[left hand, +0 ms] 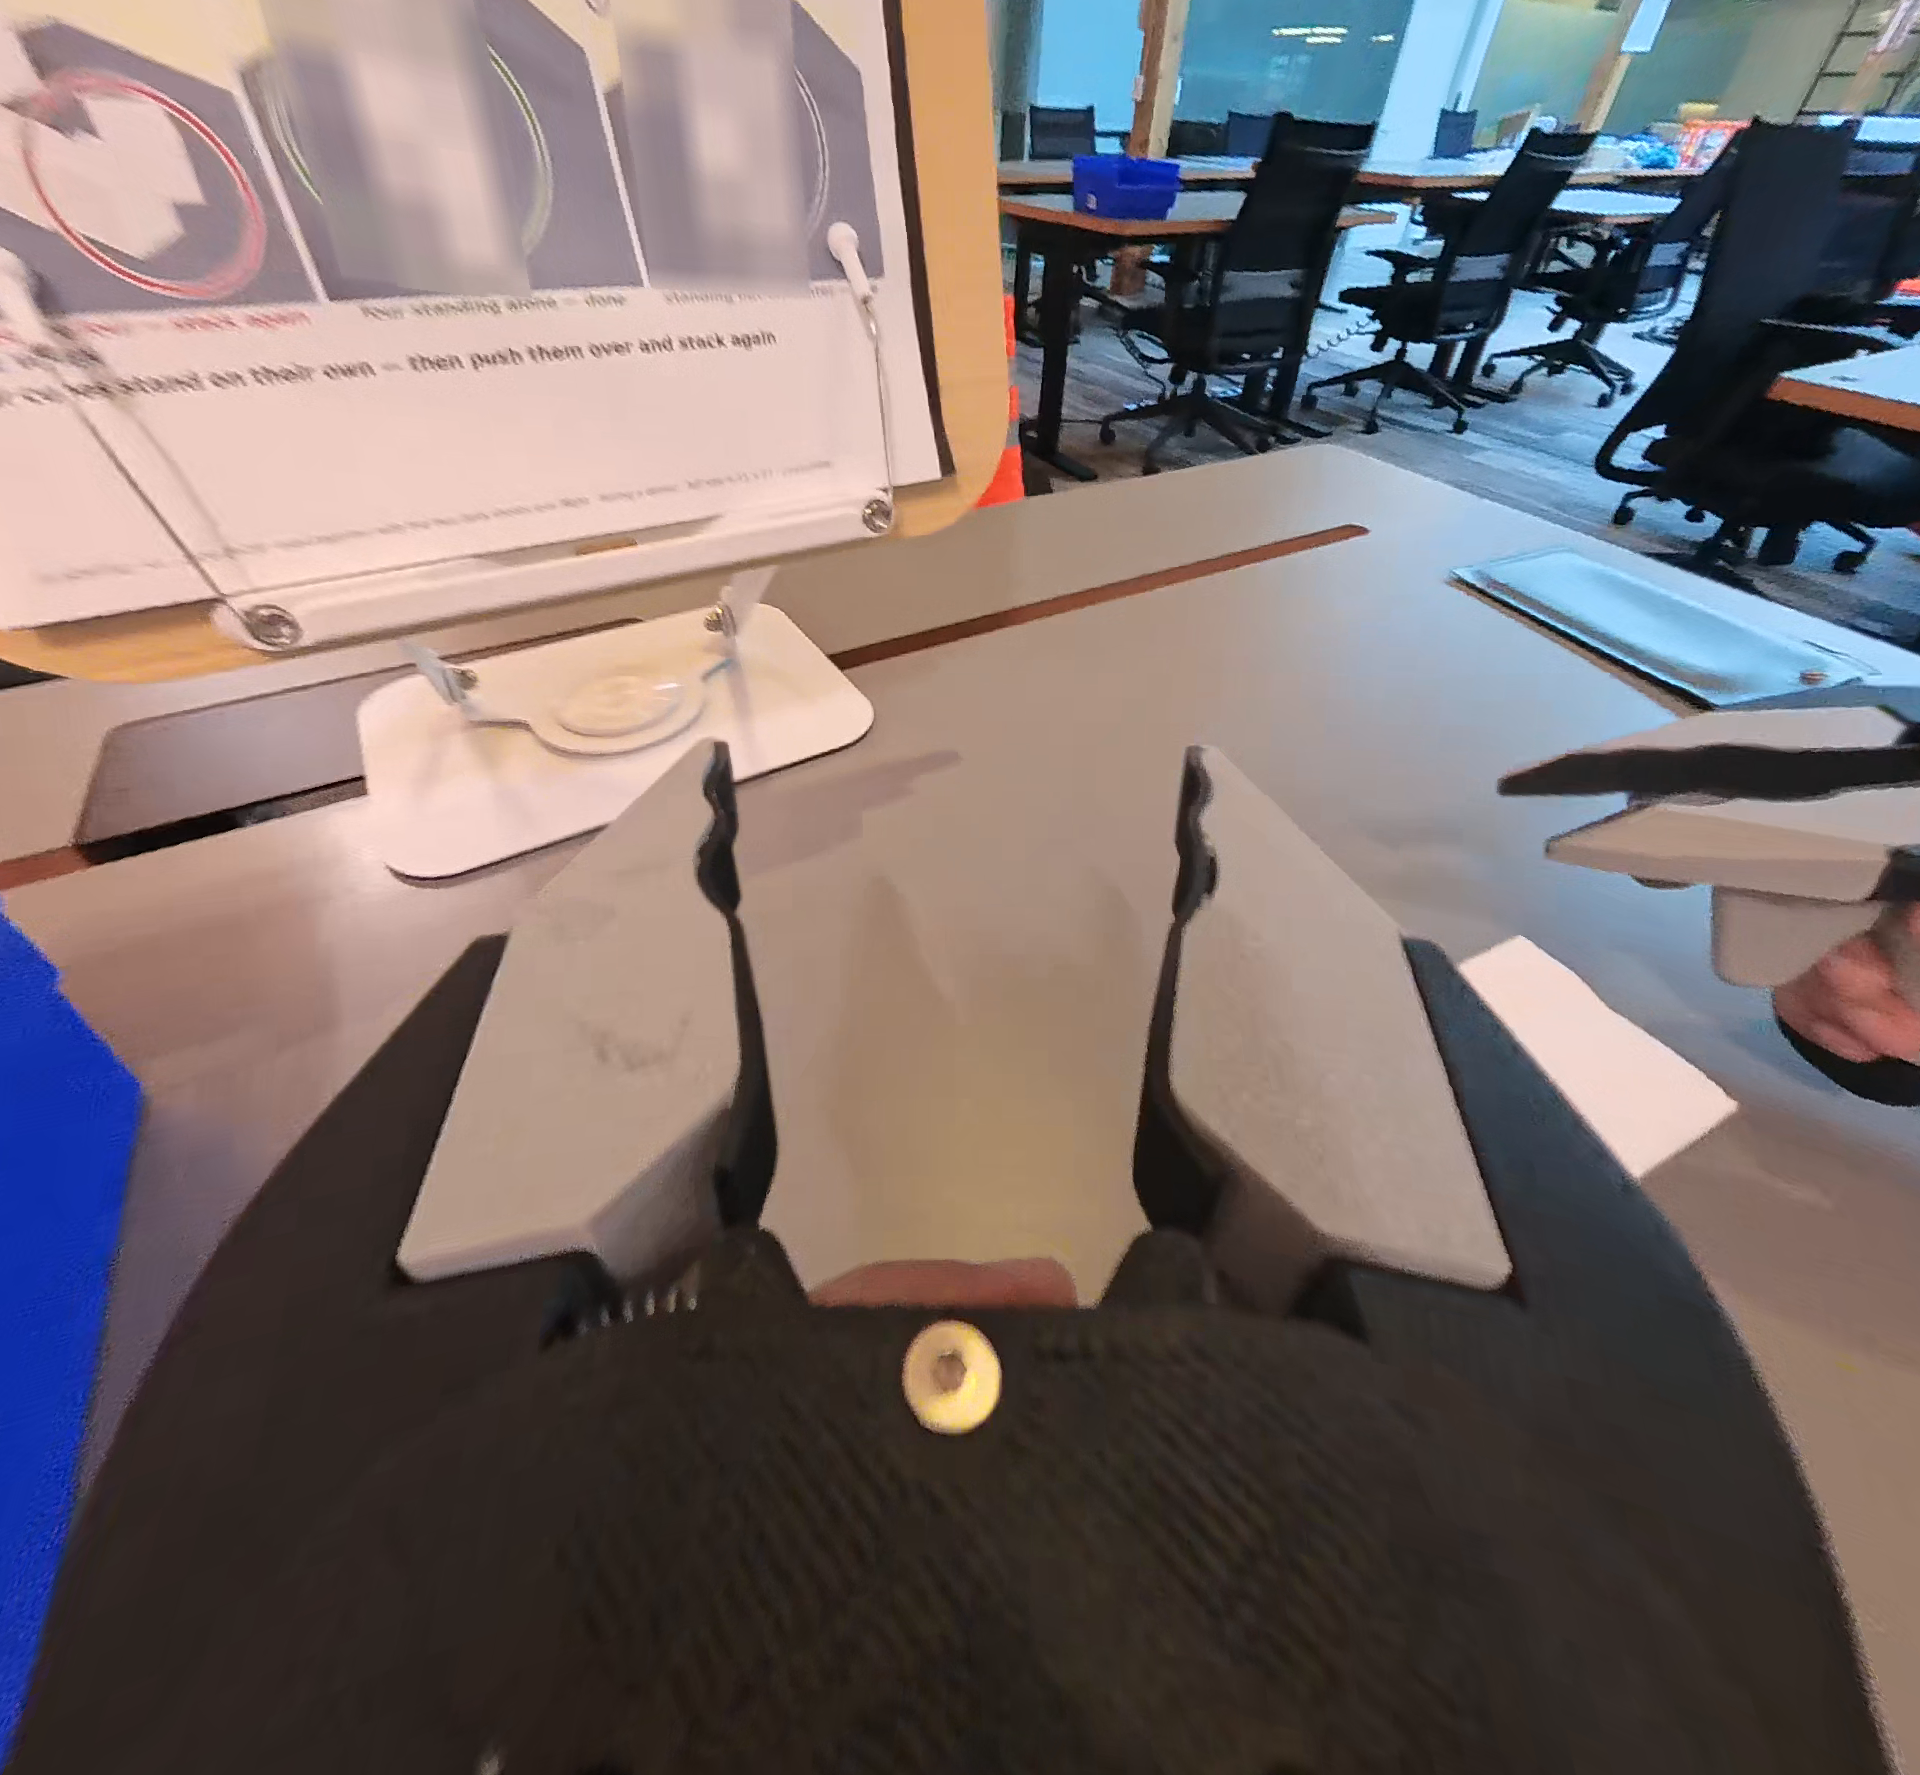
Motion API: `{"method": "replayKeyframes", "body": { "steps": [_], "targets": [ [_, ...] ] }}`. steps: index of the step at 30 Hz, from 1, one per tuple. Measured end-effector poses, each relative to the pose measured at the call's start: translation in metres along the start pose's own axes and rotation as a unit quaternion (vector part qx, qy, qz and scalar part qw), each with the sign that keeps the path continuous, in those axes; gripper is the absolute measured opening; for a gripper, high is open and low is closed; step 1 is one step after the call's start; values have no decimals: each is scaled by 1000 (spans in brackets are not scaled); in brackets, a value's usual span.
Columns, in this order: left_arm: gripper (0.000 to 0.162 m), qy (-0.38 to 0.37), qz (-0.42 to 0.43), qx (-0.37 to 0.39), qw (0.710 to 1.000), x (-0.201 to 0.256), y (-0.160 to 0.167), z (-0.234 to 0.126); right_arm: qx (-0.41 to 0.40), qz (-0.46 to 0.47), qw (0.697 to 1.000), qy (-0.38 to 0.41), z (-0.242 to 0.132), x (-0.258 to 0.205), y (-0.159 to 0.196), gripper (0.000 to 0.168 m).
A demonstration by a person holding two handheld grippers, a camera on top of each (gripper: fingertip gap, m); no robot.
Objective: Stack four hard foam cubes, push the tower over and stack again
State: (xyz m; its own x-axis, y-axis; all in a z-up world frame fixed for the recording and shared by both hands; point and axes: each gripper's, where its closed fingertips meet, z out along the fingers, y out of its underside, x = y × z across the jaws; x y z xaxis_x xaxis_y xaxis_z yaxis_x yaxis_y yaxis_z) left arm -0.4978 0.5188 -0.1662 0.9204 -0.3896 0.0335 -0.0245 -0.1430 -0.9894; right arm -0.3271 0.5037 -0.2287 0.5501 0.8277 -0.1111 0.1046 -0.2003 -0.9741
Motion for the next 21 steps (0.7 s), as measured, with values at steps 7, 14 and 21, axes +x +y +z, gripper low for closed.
{"method": "replayKeyframes", "body": {
  "steps": [7, 14, 21],
  "targets": [
    [80, -42, 18, 71, 996, -20, -40, -82, -27, -25, 999, 9, 3, -2, 11, 29],
    [94, -177, 7, -105, 978, -139, -10, -158, -37, -44, 998, 0, 6, -12, 13, 29],
    [93, -296, -95, -286, 906, -268, 88, -217, -42, -78, 996, 3, 6, -18, 13, 29]
  ]
}}
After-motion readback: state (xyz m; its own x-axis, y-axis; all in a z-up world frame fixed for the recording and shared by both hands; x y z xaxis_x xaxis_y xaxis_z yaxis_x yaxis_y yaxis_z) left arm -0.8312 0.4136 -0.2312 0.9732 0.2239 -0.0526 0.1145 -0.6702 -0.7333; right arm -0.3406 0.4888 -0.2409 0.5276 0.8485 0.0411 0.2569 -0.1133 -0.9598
